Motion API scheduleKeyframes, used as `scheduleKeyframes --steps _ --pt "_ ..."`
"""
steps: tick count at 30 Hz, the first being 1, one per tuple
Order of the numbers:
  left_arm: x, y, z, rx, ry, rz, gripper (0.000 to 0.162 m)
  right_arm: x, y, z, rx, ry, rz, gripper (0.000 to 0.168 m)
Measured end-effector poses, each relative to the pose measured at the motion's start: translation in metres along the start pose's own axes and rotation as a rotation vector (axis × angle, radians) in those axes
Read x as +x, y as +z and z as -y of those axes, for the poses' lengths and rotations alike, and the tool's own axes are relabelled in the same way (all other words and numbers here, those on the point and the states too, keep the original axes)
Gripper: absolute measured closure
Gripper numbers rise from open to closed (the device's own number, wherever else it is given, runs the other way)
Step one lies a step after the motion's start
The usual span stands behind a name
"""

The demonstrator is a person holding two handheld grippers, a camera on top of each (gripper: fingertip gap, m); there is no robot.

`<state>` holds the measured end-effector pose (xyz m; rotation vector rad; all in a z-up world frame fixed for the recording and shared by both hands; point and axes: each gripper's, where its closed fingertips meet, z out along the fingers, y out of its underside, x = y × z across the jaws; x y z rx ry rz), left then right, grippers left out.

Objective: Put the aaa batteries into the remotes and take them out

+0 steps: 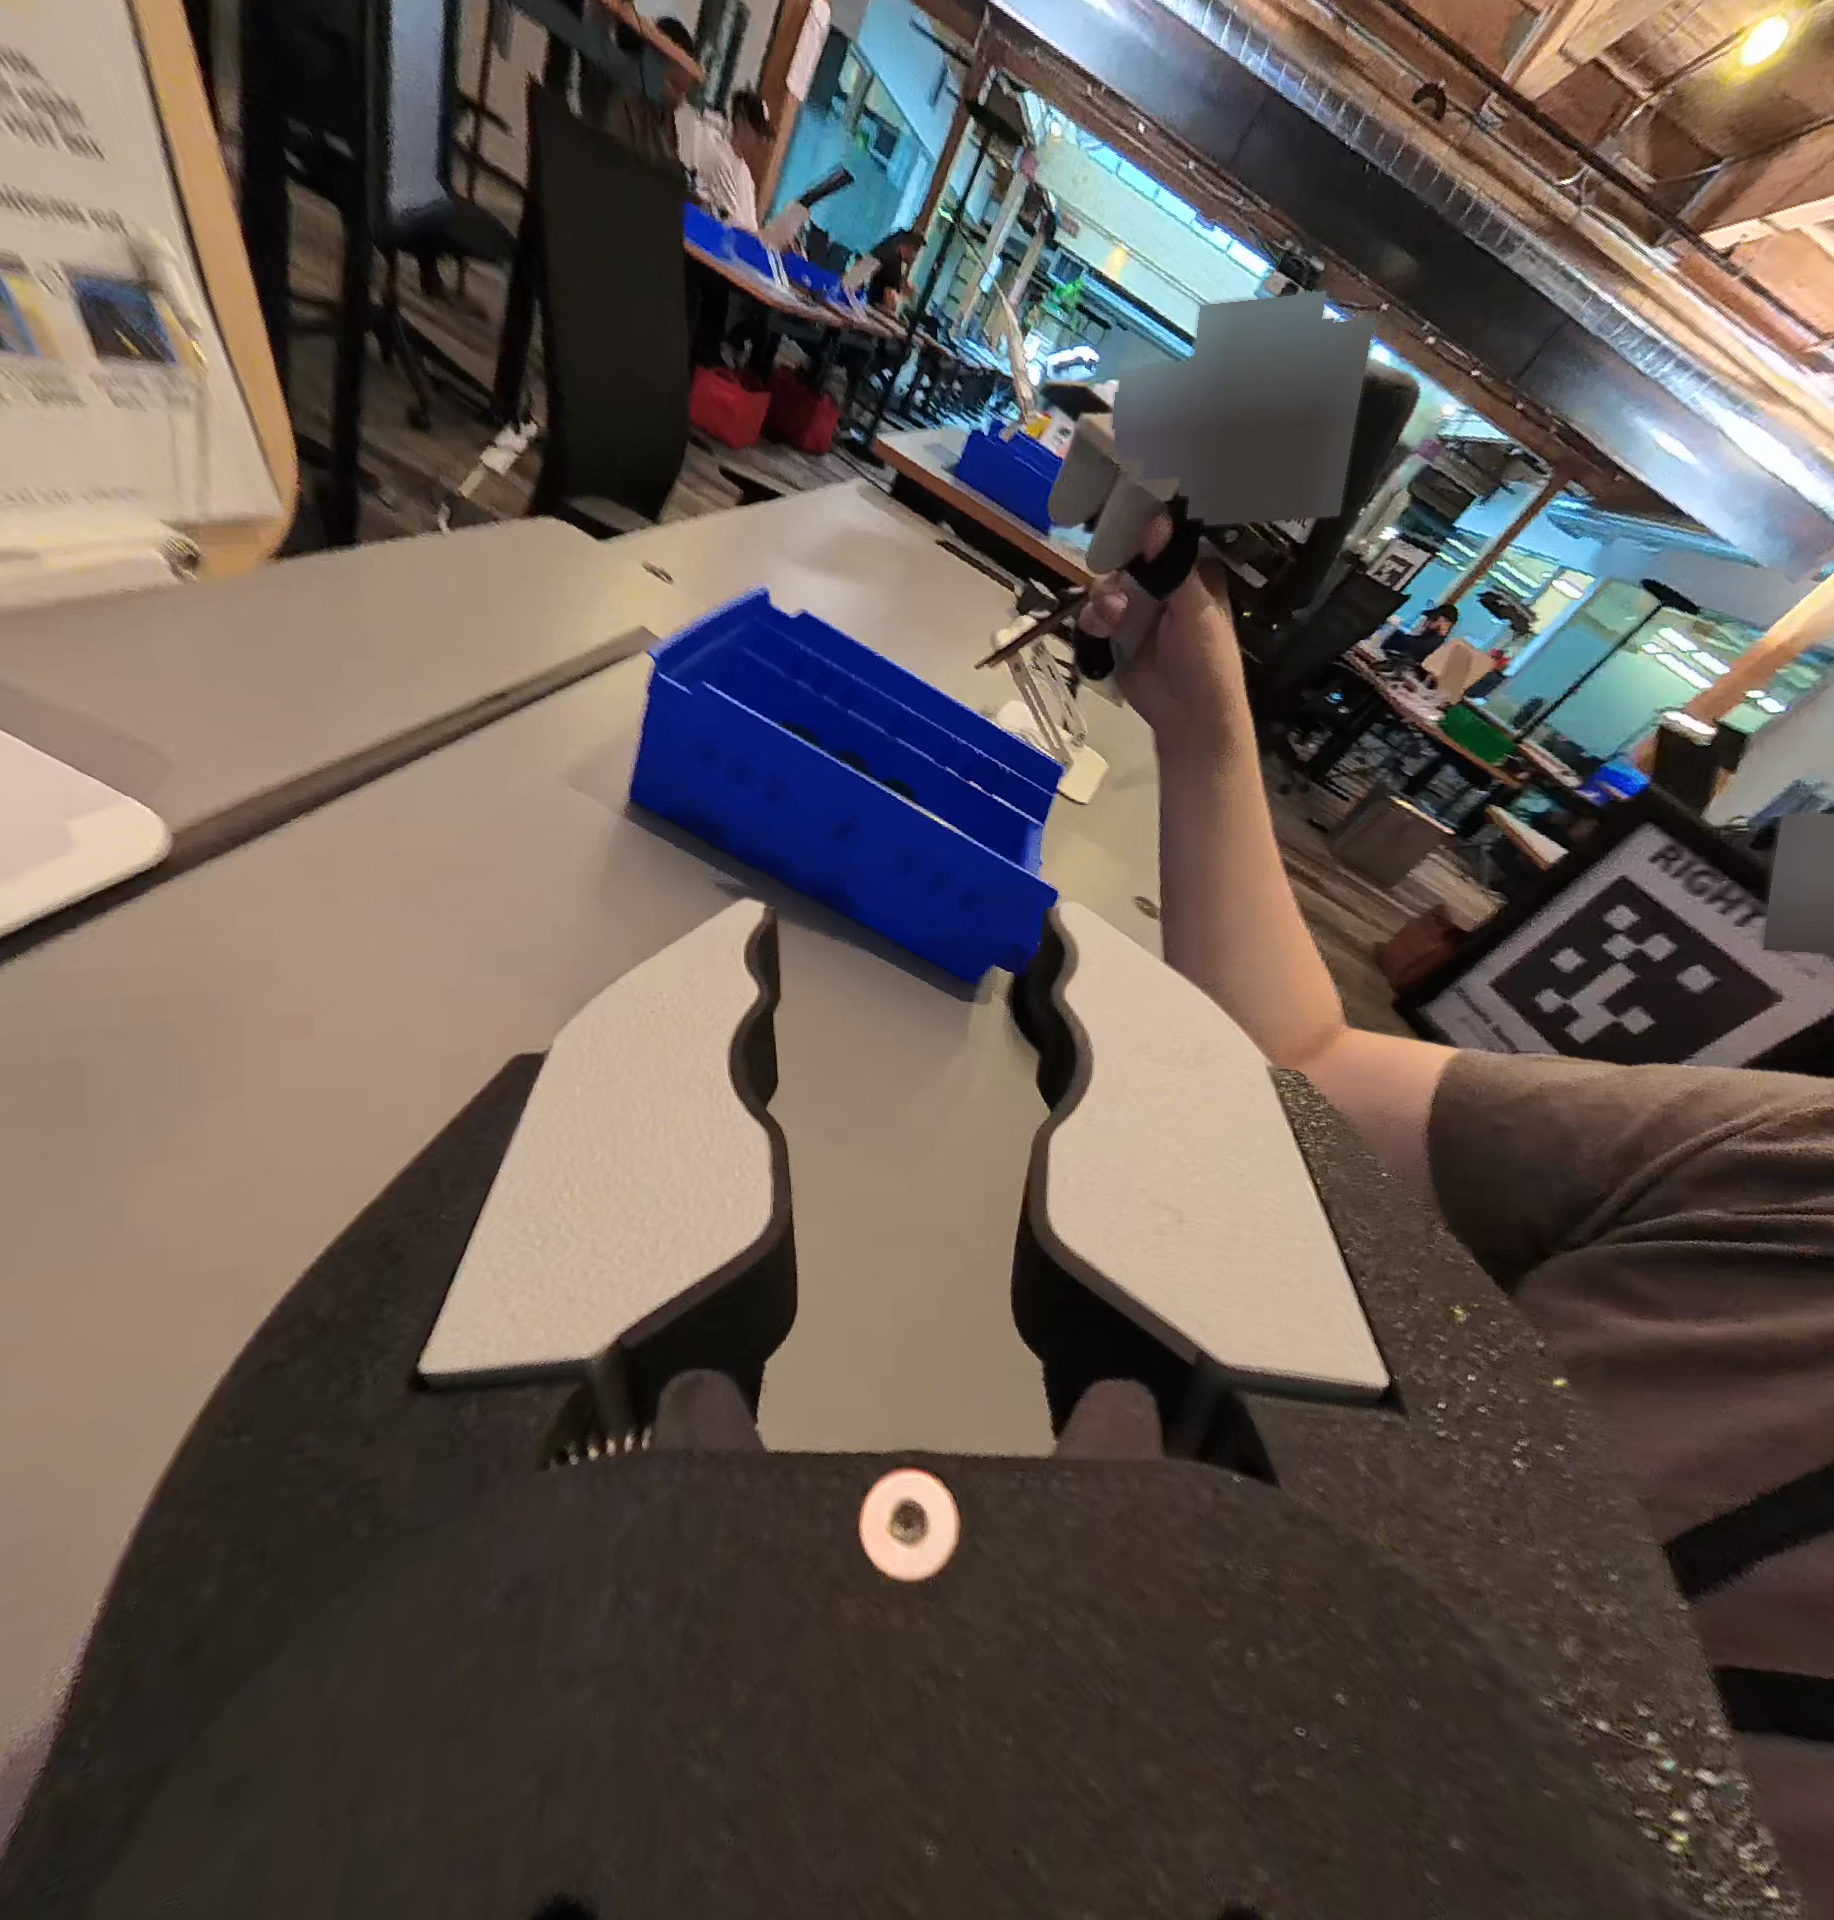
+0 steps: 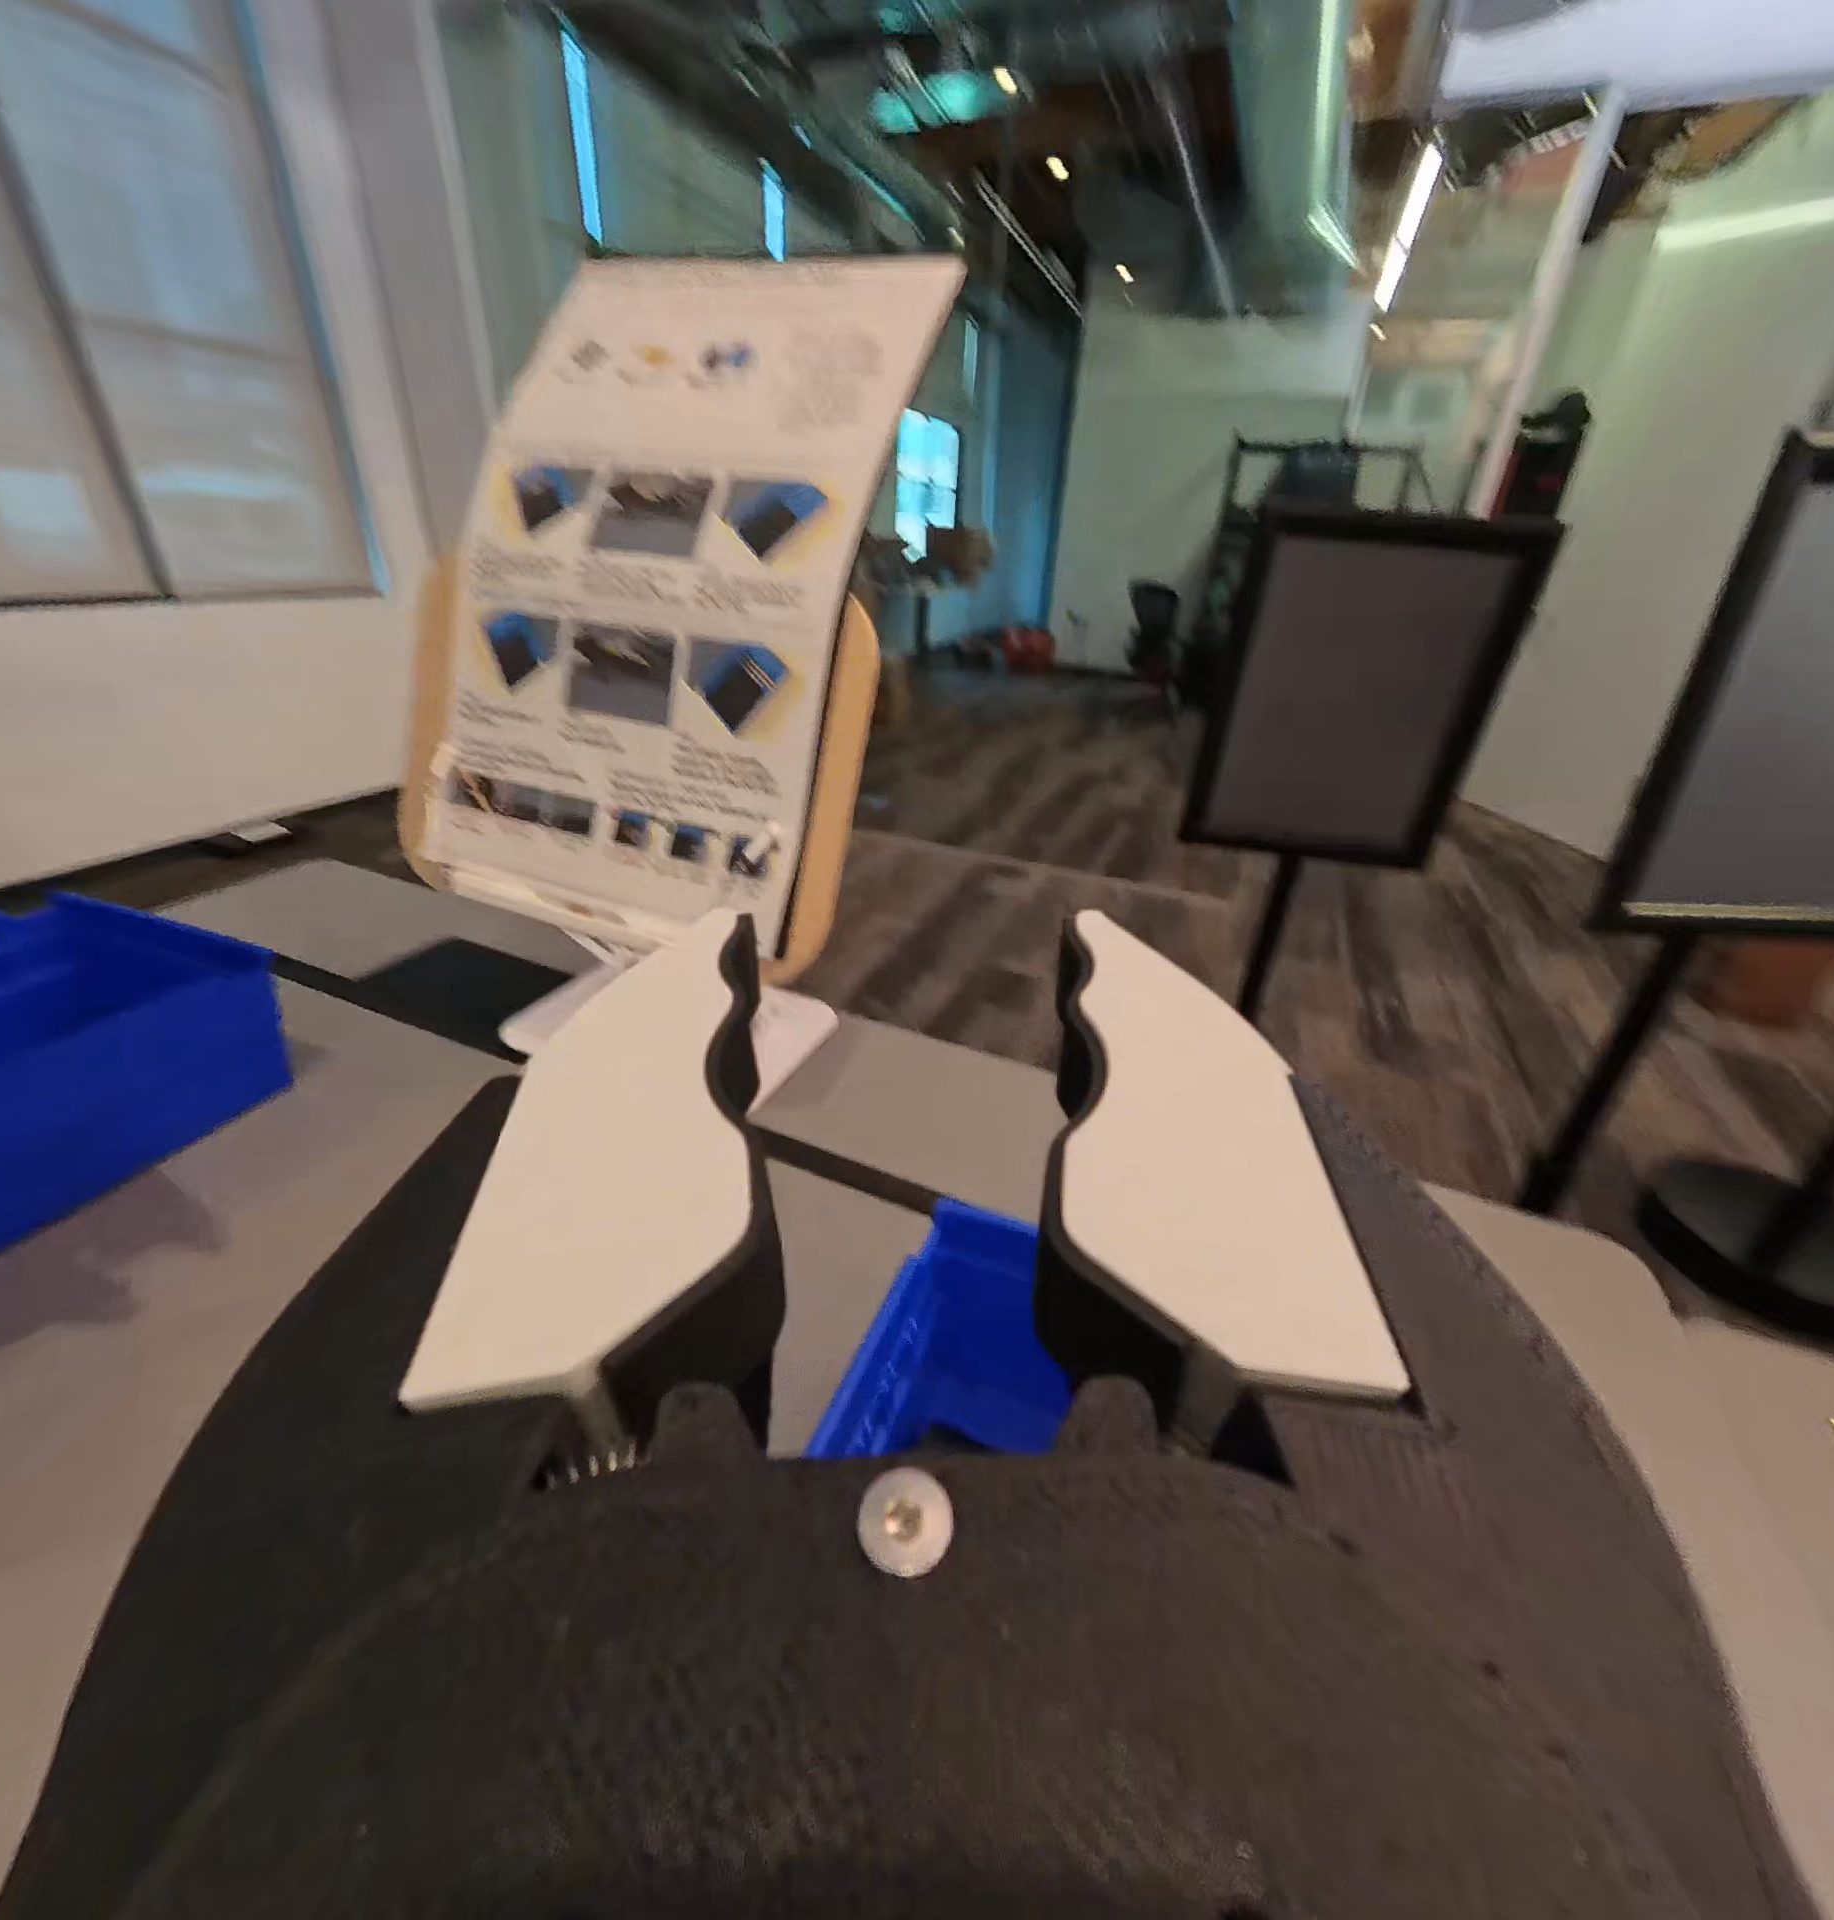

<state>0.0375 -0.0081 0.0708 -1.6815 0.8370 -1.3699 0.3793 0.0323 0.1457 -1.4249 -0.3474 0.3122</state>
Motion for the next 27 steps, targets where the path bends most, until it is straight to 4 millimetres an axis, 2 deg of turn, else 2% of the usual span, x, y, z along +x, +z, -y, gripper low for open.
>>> scheduleKeyframes --steps 2,5,7,11,14,18,23,27 --pt "-0.002 -0.008 0.008 0.027 0.074 0.047 0.115 -0.005 0.006 0.000 0.010 0.060 0.072 0.109" --pt "-0.007 -0.016 0.013 0.032 0.196 0.137 0.115 -0.021 0.012 -0.013 0.008 0.184 0.196 0.111" --pt "-0.011 -0.019 0.015 0.037 0.250 0.174 0.115 -0.025 0.018 -0.019 0.050 0.194 0.220 0.112" --pt "-0.020 -0.022 0.022 0.094 0.274 0.202 0.114 -0.031 0.026 -0.020 0.108 0.178 0.221 0.117" --pt "-0.027 -0.026 0.024 0.118 0.268 0.229 0.112 -0.038 0.032 -0.026 0.085 0.189 0.243 0.118" --pt "-0.038 -0.037 0.030 0.142 0.300 0.302 0.108 -0.049 0.037 -0.027 0.094 0.265 0.315 0.119" --pt "-0.039 -0.063 0.057 0.231 0.316 0.393 0.109 -0.043 0.043 -0.037 0.058 0.193 0.239 0.121" --pt "-0.048 -0.102 0.077 0.255 0.349 0.565 0.106 -0.033 0.042 -0.035 0.055 0.067 0.129 0.121"
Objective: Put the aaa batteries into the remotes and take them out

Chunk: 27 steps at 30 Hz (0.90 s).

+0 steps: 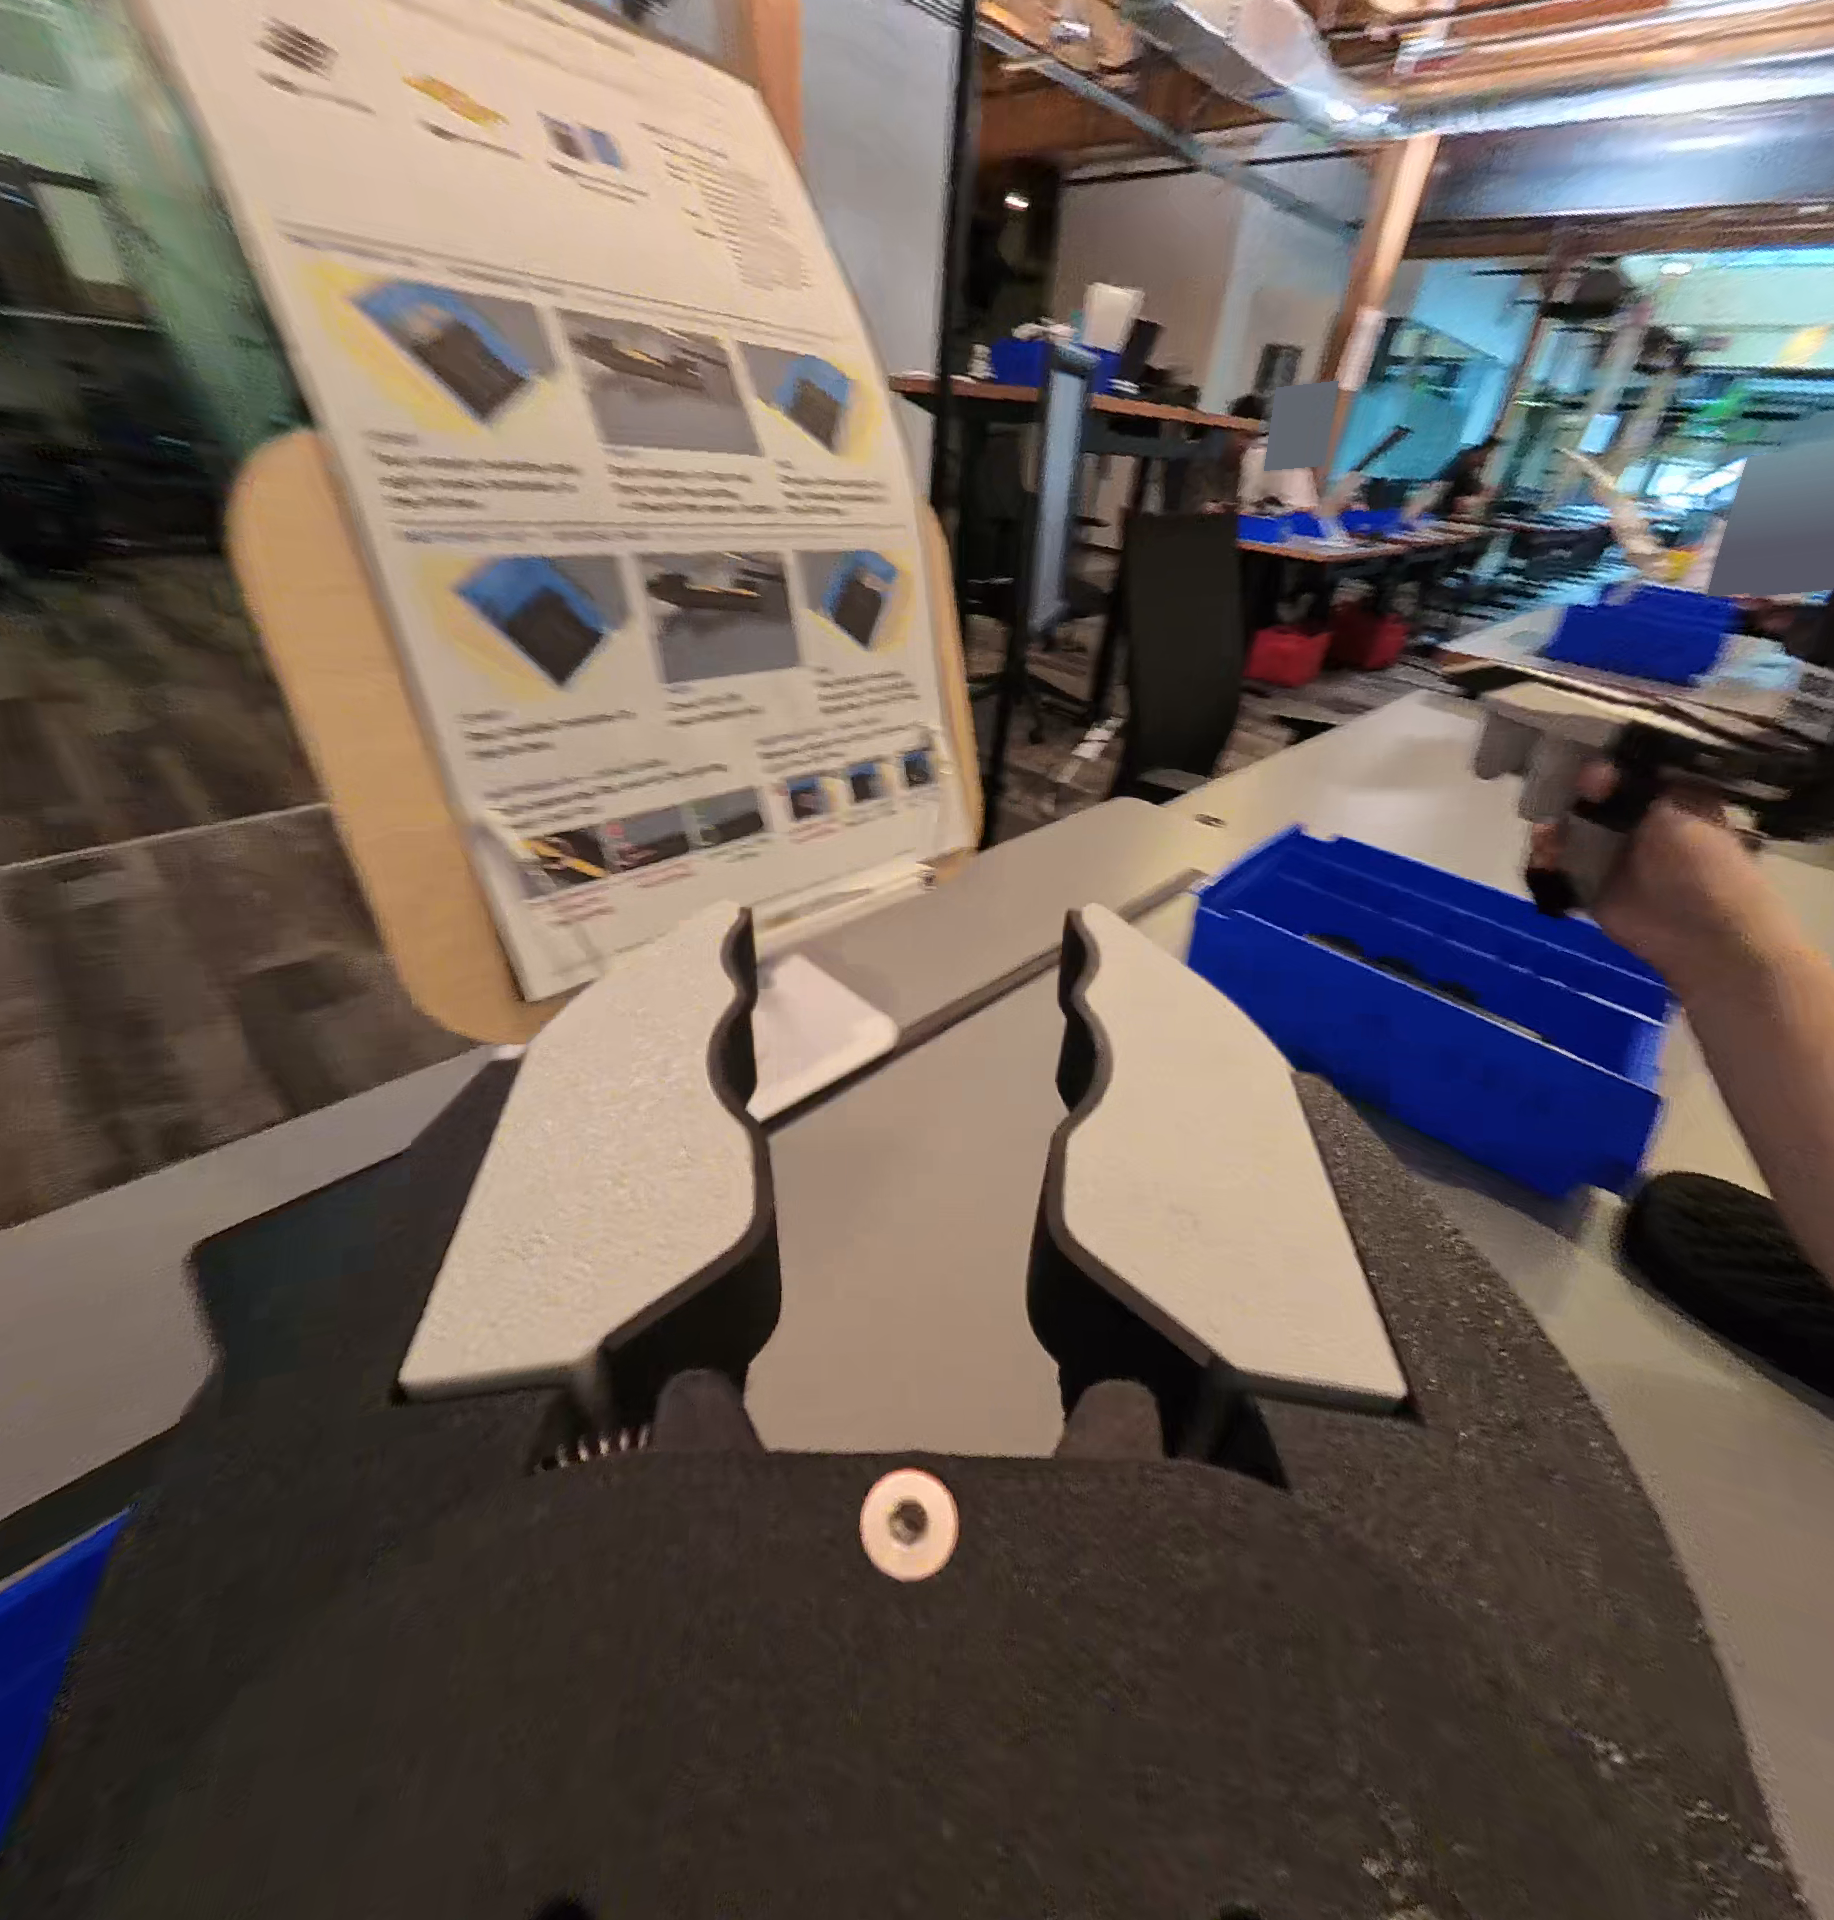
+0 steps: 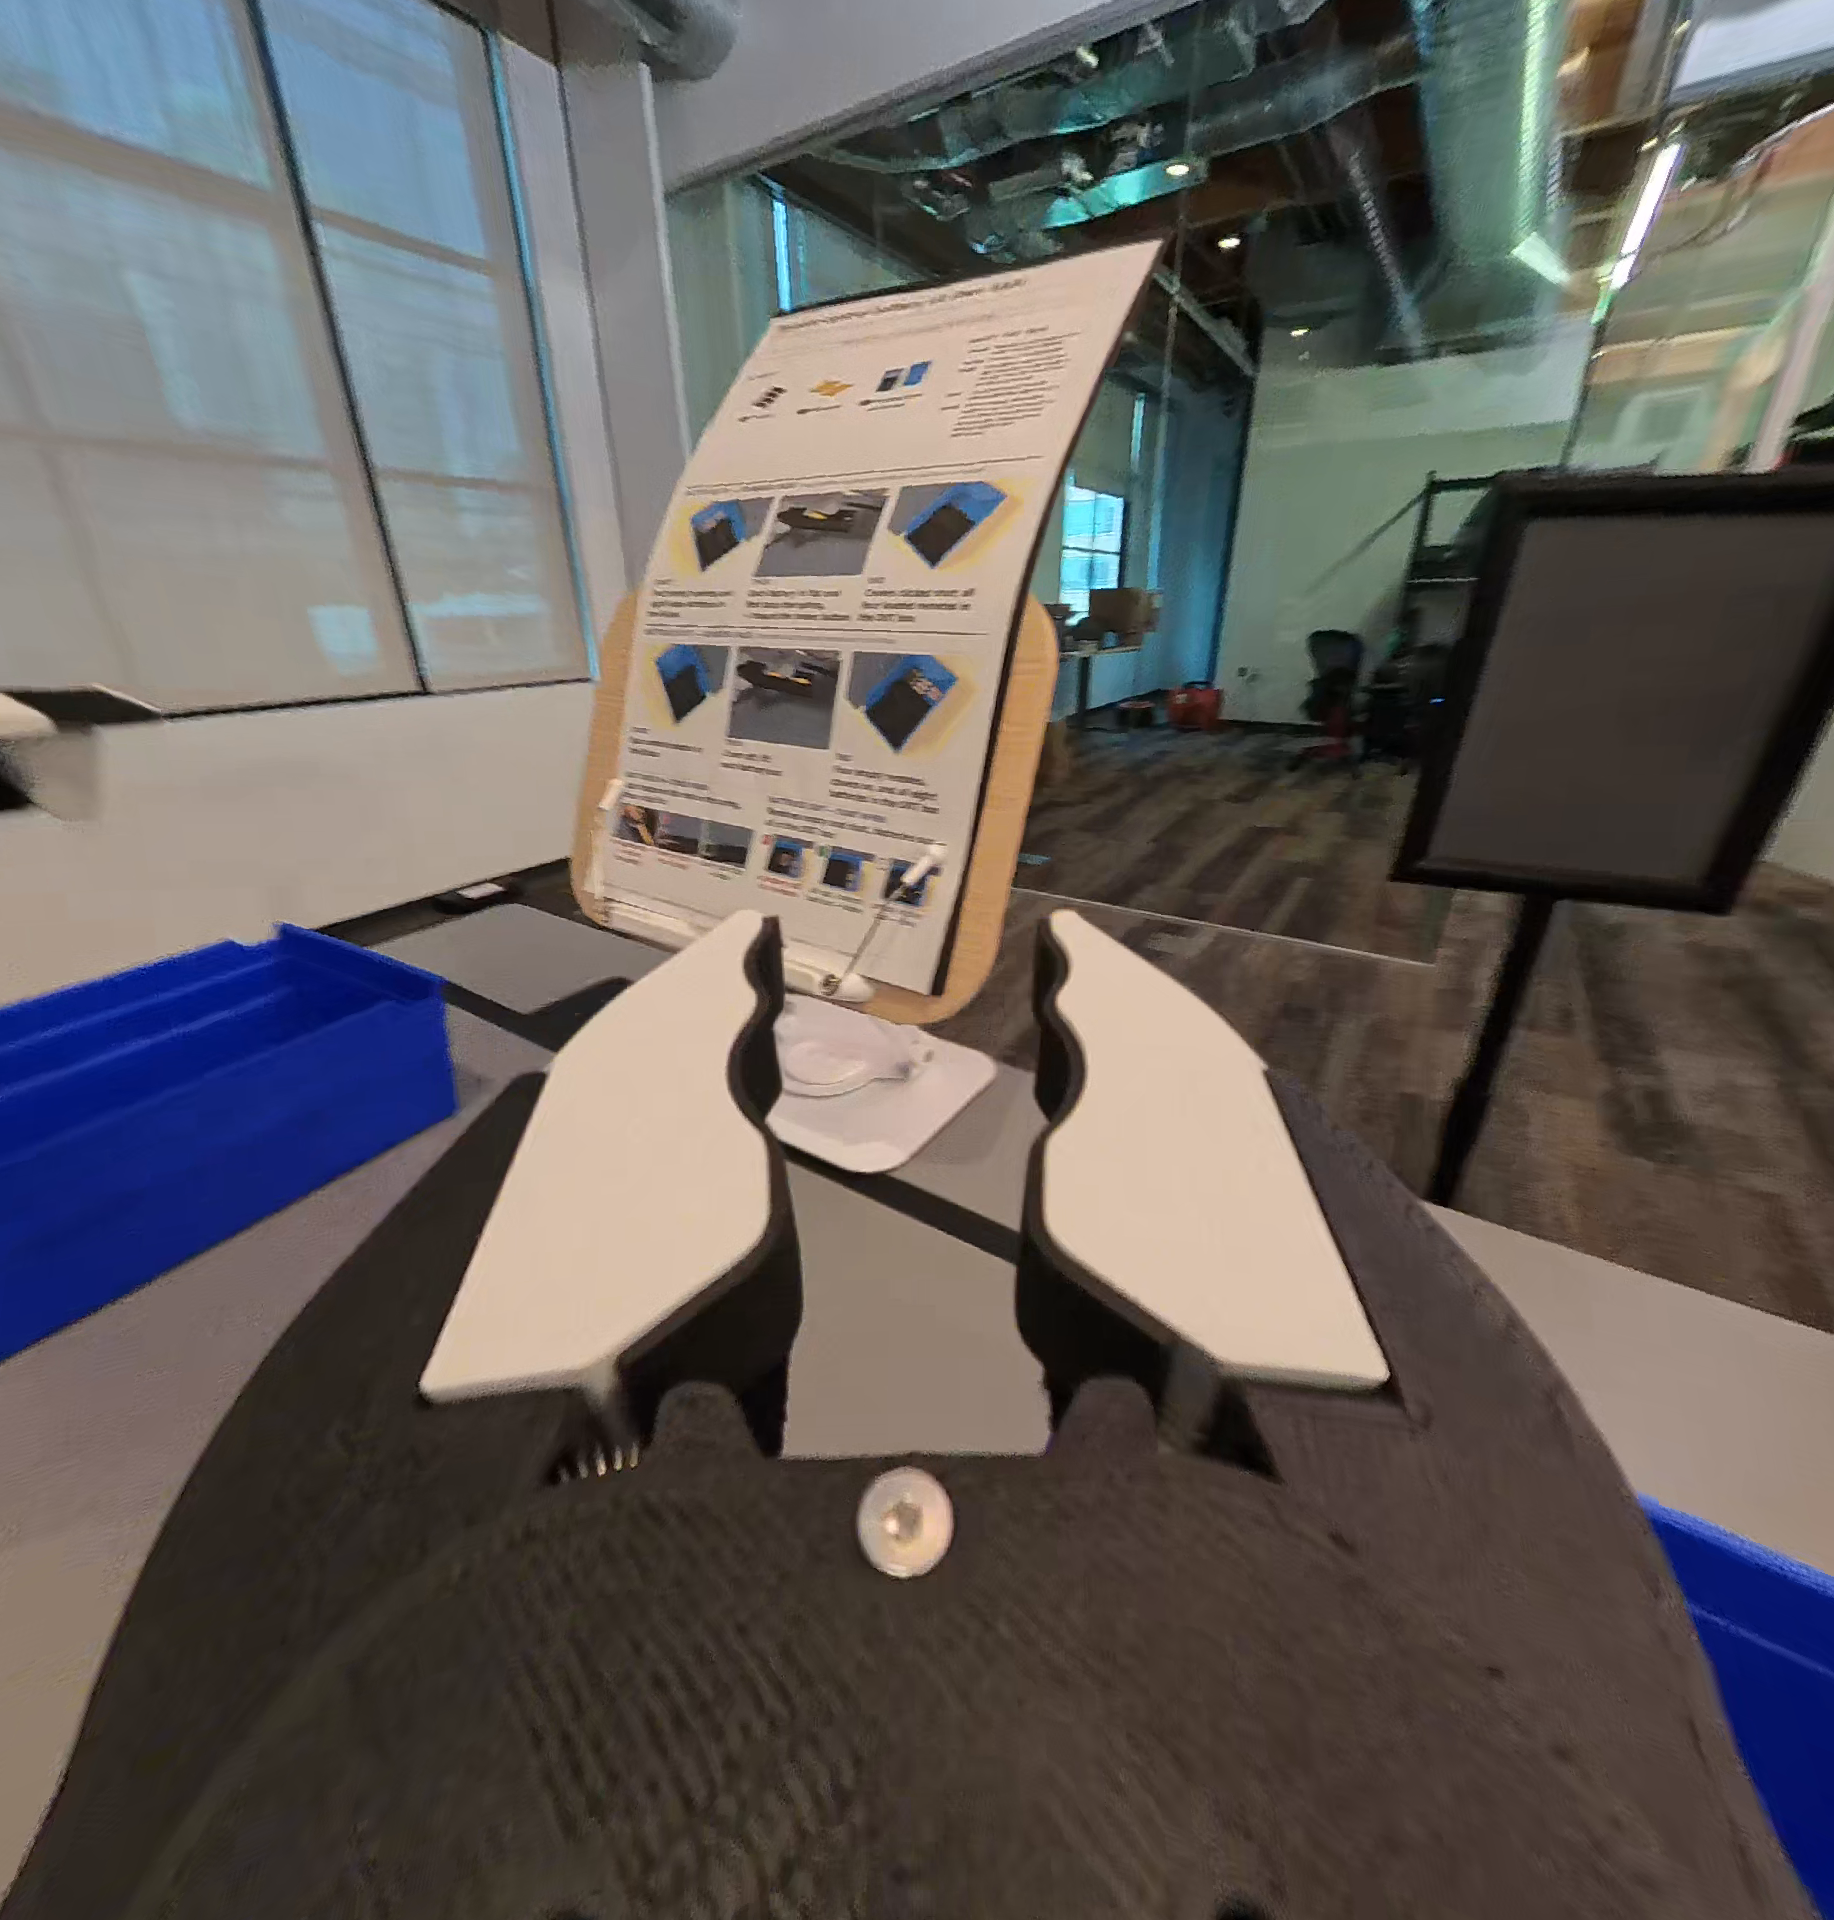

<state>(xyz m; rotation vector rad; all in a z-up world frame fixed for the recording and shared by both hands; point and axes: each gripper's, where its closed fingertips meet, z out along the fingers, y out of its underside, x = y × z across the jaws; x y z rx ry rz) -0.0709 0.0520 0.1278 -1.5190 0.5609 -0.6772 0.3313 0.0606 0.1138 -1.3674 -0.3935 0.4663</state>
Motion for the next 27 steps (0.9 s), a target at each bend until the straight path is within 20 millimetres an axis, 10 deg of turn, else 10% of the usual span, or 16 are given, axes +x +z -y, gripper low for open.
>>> scheduleKeyframes --steps 11,27 --pt "-0.008 -0.055 0.035 0.198 -0.025 -0.023 0.107 0.022 -0.008 0.003 0.032 -0.101 -0.153 0.120" --pt "0.017 -0.053 0.041 0.162 0.083 -0.073 0.109 0.025 -0.030 0.027 0.058 -0.436 -0.298 0.127"
